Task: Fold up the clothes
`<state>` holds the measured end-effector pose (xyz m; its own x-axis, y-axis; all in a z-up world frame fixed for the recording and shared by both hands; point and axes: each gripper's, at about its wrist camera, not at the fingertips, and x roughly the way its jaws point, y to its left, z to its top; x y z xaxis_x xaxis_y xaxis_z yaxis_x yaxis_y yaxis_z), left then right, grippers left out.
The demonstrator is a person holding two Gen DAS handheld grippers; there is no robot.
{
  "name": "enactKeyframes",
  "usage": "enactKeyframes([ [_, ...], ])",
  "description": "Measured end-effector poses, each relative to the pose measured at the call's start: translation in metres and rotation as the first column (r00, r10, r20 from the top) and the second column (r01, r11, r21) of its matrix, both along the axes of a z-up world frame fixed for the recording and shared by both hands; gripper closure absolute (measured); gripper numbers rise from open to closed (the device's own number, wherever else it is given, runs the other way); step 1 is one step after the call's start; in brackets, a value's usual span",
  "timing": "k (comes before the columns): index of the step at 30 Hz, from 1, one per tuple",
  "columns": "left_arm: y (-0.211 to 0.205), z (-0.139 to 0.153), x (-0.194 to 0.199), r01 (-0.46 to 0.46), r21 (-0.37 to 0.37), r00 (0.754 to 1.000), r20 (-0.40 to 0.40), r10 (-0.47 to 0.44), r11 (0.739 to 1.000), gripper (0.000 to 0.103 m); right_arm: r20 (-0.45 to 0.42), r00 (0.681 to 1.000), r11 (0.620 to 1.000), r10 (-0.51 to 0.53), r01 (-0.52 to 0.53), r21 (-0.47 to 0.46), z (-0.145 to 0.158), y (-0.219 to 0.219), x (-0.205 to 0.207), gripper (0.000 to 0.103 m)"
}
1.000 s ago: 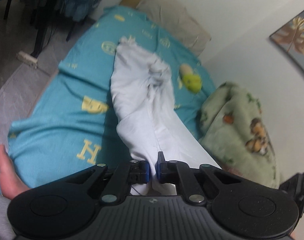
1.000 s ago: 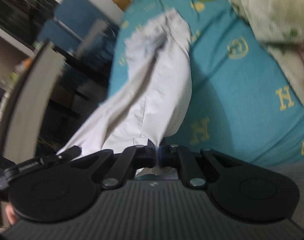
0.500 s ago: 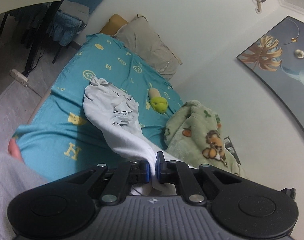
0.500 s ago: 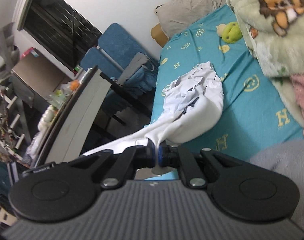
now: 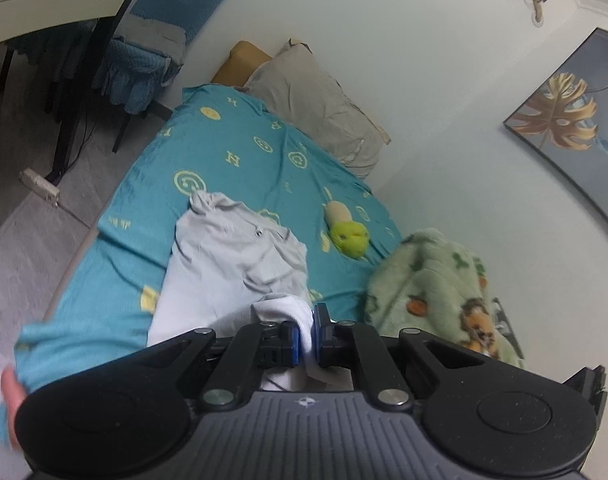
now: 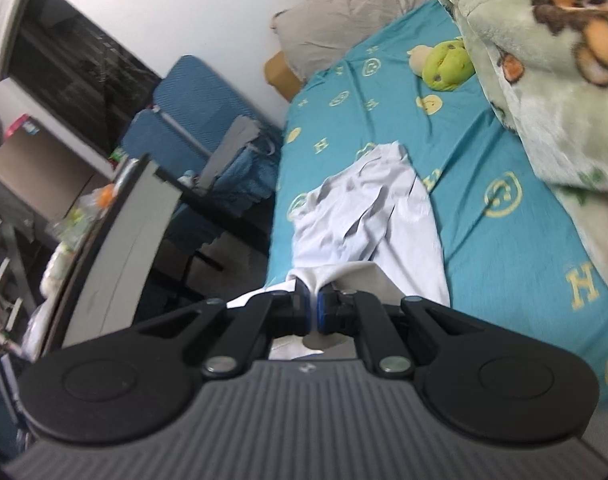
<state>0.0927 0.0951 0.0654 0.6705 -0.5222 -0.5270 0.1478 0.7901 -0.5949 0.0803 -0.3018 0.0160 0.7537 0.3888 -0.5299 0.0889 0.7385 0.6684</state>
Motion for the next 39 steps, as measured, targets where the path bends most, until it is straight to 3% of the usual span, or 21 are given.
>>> enactKeyframes([
  [7, -0.025, -0.059, 0.112, -0.026, 0.11, 0.999, -0.019, 0.029, 0.994, 0.095, -0.092, 0.995, 0.999, -0.041, 0.04, -0.014, -0.058, -0.003, 0.103, 0.096],
  [11, -0.037, -0.102, 0.153, 0.011, 0.191, 0.999, -0.033, -0.005, 0.981, 0.095, -0.144, 0.989, 0.997, -0.044, 0.034, -0.075, -0.102, 0.002, 0.142, 0.096],
  [17, -0.048, -0.156, 0.182, 0.029, 0.291, 0.997, -0.072, -0.009, 0.956, 0.093, -0.192, 0.98, 0.986, -0.048, 0.017, -0.164, -0.15, 0.014, 0.175, 0.096],
  [23, -0.055, -0.19, 0.199, 0.044, 0.376, 0.996, -0.09, -0.011, 0.926, 0.087, -0.24, 0.97, 0.969, -0.031, -0.029, -0.245, -0.17, 0.028, 0.192, 0.095],
  [27, -0.061, -0.192, 0.195, 0.048, 0.421, 0.998, -0.064, -0.023, 0.906, 0.087, -0.246, 0.968, 0.969, -0.037, -0.025, -0.245, -0.173, 0.029, 0.191, 0.094],
  [30, -0.064, -0.186, 0.19, 0.053, 0.438, 0.998, -0.047, -0.036, 0.897, 0.071, -0.235, 0.971, 0.971, -0.052, -0.007, -0.24, -0.17, 0.029, 0.186, 0.091],
  [31, -0.065, -0.183, 0.187, 0.053, 0.44, 0.998, -0.04, -0.04, 0.897, 0.06, -0.227, 0.972, 0.97, -0.055, -0.002, -0.243, -0.167, 0.029, 0.184, 0.089],
  [32, -0.066, -0.18, 0.184, 0.051, 0.439, 0.999, -0.03, -0.042, 0.897, 0.049, -0.209, 0.976, 0.968, -0.056, 0.002, -0.249, -0.162, 0.03, 0.18, 0.077],
  [33, -0.067, -0.175, 0.179, 0.048, 0.441, 0.999, -0.015, -0.046, 0.896, 0.044, -0.191, 0.98, 0.967, -0.056, 0.005, -0.256, -0.158, 0.031, 0.177, 0.051],
  [35, -0.071, -0.164, 0.167, 0.029, 0.475, 0.998, 0.037, -0.054, 0.879, 0.023, -0.135, 0.989, 0.96, -0.058, 0.018, -0.28, -0.145, 0.035, 0.167, 0.018],
  [37, -0.075, -0.152, 0.152, -0.004, 0.512, 0.992, 0.112, -0.062, 0.859, 0.009, -0.067, 0.996, 0.95, -0.06, 0.037, -0.309, -0.131, 0.04, 0.155, 0.017],
  [39, -0.077, -0.141, 0.136, -0.036, 0.529, 0.982, 0.178, -0.069, 0.848, 0.003, -0.017, 0.998, 0.942, -0.063, 0.054, -0.331, -0.119, 0.043, 0.143, 0.017],
])
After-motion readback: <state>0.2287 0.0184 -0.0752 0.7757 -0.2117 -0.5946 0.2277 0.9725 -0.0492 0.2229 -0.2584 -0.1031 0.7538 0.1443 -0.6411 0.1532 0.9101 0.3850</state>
